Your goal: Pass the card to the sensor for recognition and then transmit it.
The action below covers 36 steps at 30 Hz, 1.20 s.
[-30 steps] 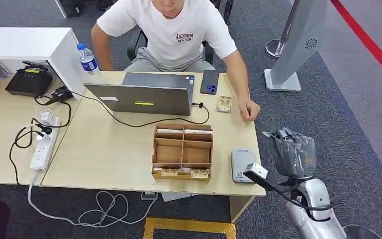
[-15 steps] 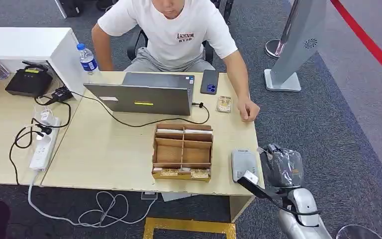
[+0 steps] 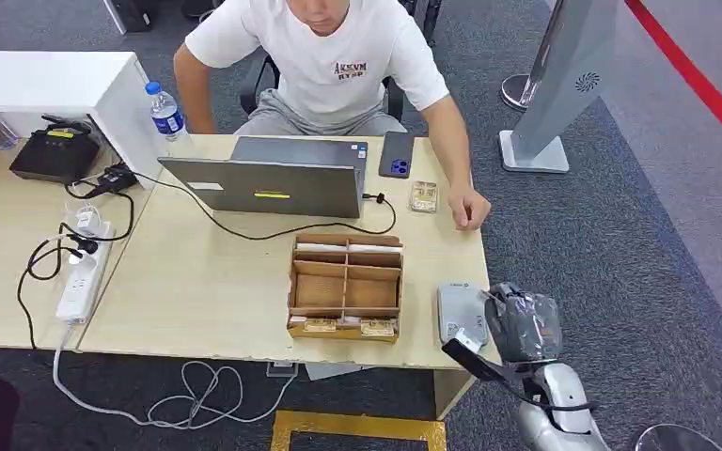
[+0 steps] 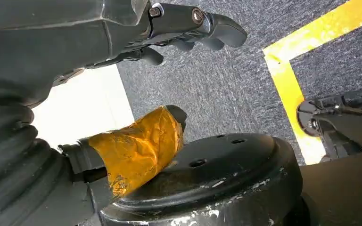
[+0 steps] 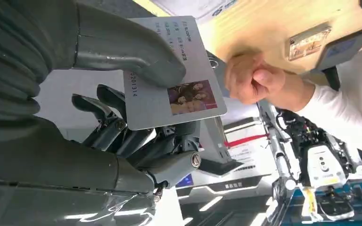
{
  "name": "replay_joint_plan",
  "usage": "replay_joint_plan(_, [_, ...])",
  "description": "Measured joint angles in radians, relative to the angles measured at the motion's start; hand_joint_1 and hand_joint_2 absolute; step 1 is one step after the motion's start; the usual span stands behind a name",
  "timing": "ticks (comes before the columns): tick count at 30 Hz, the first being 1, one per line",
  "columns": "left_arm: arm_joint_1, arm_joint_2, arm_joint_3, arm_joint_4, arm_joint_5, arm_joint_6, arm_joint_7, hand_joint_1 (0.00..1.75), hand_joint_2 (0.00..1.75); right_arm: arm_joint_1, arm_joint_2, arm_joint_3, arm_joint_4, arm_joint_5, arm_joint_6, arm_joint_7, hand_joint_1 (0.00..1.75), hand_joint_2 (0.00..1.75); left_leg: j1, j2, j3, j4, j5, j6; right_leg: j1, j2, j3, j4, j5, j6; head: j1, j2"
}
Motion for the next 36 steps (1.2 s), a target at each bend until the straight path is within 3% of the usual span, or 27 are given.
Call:
replay_joint_plan(15, [-0.002, 0.000, 0.000, 0.000, -0.005, 0.000, 0.004, 0.00, 1.75, -0.001, 0.013, 0.003, 0.029, 0.036, -0.007, -0.007, 1.75, 1.75, 0.000, 0.000, 0.000, 0.000, 0.000, 0.000, 0.000, 0.000, 0.000, 0.000, 0.000, 0.000, 0.000, 0.000])
replay_joint_plan(22, [-0.005, 0.001, 0.000, 0.000, -0.010, 0.000, 0.011, 0.00, 1.75, -0.035, -0.003, 0.023, 0.005, 0.053, -0.007, 0.019, 1.75, 1.75, 0.000, 0.000, 0.000, 0.000, 0.000, 0.000, 0.000, 0.000, 0.000, 0.000, 0.001, 0.000, 0.000, 0.000])
replay_joint_plan(36, [-0.028, -0.001, -0.007, 0.000, -0.033, -0.003, 0.024, 0.00, 1.75, -0.367, -0.039, 0.076, -0.056, 0.071, 0.058, 0.082, 1.75, 1.75, 0.000, 0.001, 0.000, 0.000, 0.003, 0.002, 0.000, 0.001, 0.000, 0.000, 0.004, 0.001, 0.000, 0.000])
